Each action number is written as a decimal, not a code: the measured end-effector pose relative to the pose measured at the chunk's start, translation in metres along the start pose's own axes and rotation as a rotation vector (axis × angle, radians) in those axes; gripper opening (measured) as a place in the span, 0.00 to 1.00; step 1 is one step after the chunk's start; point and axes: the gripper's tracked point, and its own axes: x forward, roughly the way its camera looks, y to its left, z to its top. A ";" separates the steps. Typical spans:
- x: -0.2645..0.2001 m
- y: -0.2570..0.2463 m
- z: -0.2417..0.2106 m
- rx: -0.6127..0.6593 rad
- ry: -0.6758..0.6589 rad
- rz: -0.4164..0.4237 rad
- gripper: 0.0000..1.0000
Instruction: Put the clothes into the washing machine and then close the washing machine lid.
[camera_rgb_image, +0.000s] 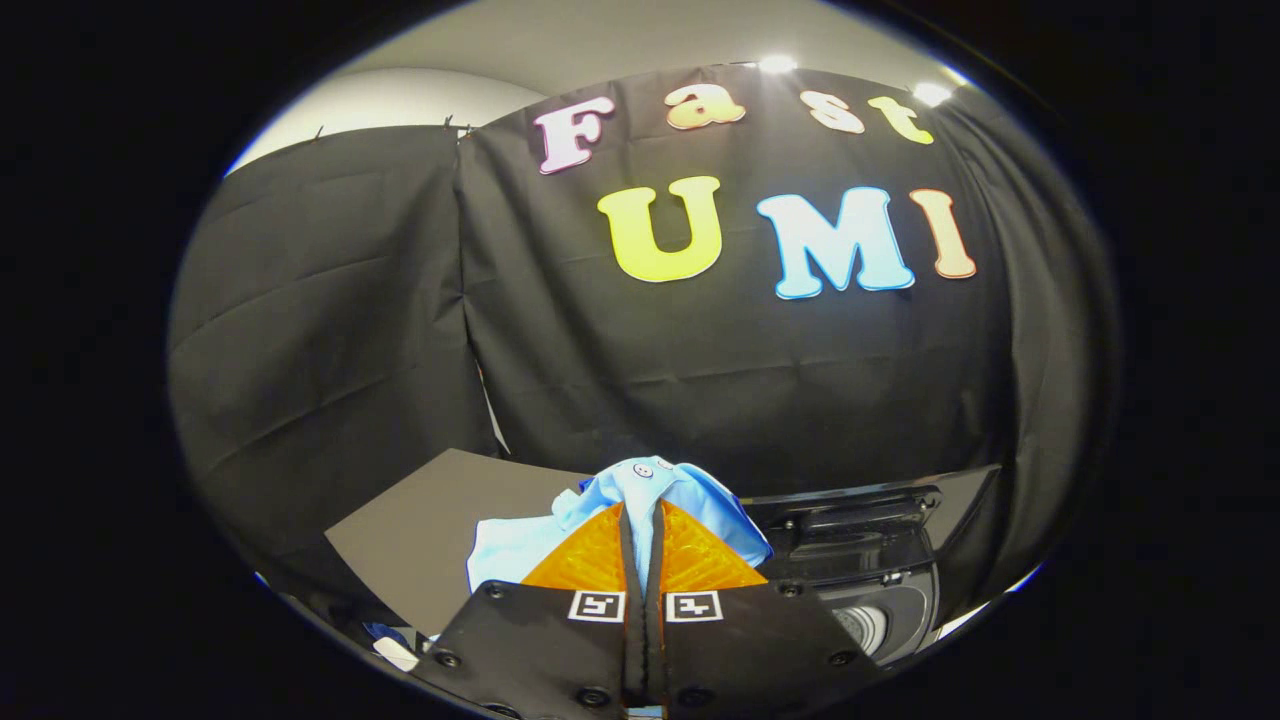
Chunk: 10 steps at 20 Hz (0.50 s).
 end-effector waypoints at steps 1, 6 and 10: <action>0.000 -0.008 -0.002 0.004 0.002 -0.010 0.01; -0.010 -0.048 -0.009 0.019 0.009 -0.054 0.01; -0.018 -0.077 -0.015 0.031 0.016 -0.076 0.01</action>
